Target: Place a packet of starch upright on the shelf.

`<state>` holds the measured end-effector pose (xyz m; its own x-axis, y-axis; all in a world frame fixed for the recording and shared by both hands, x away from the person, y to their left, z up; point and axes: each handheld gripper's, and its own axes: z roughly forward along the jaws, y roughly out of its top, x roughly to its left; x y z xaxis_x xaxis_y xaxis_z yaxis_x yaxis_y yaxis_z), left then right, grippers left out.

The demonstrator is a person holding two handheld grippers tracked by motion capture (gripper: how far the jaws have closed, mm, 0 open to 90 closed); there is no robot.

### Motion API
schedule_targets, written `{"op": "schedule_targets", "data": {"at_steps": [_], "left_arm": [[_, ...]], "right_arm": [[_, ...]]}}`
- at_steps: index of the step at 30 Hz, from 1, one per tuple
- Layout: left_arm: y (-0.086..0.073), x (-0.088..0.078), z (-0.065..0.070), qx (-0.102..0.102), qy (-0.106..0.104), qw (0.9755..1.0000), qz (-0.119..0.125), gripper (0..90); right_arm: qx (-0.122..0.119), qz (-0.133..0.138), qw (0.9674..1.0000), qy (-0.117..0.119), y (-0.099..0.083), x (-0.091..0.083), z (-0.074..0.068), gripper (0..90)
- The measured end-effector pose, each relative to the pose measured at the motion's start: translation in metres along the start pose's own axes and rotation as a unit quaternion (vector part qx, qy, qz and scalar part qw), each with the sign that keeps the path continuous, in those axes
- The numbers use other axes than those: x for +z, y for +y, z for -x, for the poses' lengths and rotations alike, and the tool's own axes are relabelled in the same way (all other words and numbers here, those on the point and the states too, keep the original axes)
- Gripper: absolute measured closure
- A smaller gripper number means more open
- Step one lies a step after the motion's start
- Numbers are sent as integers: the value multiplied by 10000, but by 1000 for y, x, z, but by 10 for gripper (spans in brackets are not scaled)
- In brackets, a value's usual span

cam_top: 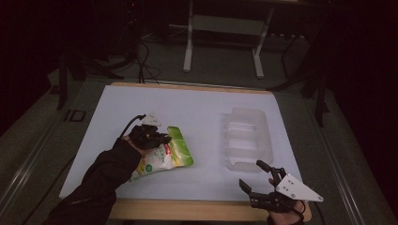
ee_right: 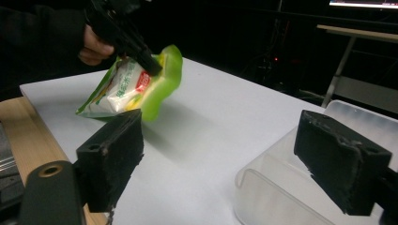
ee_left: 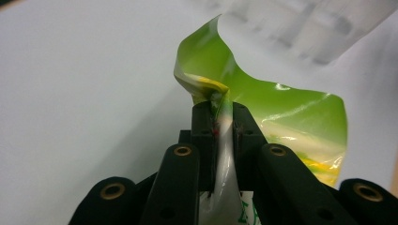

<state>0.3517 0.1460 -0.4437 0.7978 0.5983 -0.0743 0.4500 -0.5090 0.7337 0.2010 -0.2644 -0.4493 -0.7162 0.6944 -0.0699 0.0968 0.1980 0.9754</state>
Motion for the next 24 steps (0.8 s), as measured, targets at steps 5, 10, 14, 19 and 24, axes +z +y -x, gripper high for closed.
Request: {"op": "schedule_targets", "data": {"at_steps": [5,10,14,19,24], "left_arm": [[7,-12,5,-106,-130,9992,370,838],[18,-21,16,-124,-137,9962,850,841],[25,-24,21,-200,-282,9926,1163,842],[40,-26,34,-100,-502,9876,1486,842],[45,-21,40,-148,-676,9828,1712,842]], "right_arm": [[11,18,10000,-11,1,0,-1,160],[-98,137,9999,20,4,-2,-1,222],[-81,206,9998,32,8,-3,0,236],[-58,241,9997,6,14,-6,0,236],[99,294,9993,206,25,0,3,219]]}}
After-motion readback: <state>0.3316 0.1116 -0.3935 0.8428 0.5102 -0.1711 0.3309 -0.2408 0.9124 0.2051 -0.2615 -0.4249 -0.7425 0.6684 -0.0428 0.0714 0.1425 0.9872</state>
